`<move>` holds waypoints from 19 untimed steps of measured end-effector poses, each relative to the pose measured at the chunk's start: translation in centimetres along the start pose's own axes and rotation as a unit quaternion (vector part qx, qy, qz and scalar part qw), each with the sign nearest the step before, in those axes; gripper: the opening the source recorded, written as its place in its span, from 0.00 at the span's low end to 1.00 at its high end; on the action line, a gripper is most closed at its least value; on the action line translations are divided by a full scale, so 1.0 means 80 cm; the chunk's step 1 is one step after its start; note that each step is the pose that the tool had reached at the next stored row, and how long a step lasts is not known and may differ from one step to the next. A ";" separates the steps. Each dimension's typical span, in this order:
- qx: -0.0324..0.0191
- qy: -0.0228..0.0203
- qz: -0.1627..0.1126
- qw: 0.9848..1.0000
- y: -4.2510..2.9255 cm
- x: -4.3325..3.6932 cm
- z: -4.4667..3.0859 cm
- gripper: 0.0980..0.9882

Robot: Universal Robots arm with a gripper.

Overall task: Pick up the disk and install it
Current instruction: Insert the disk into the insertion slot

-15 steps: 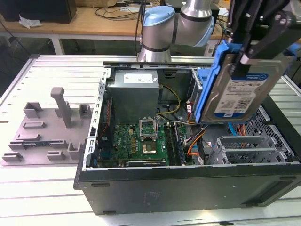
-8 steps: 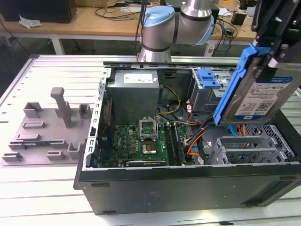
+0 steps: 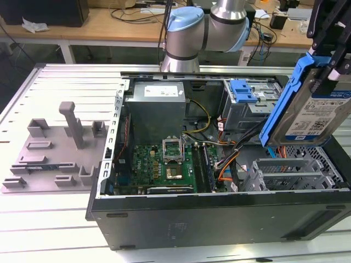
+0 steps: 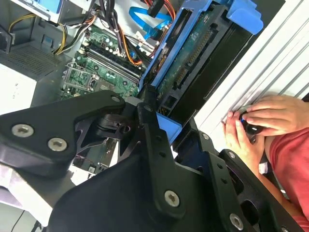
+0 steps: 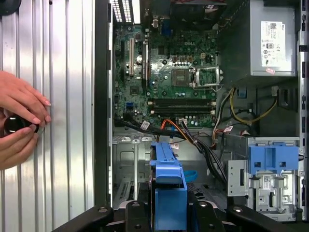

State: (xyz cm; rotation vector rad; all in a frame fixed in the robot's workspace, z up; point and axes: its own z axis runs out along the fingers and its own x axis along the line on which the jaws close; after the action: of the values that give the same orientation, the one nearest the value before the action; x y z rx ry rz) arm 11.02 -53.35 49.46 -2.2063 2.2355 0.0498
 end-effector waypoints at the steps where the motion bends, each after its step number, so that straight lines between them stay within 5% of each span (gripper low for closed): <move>1: 0.000 0.000 0.000 1.000 -0.0004 0.000 0.0001 0.30; 19: 0.000 0.000 0.000 1.000 -0.0018 0.000 0.0011 0.30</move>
State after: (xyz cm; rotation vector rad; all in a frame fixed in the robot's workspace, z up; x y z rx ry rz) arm 11.16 -53.38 49.37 -2.2064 2.2349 0.0493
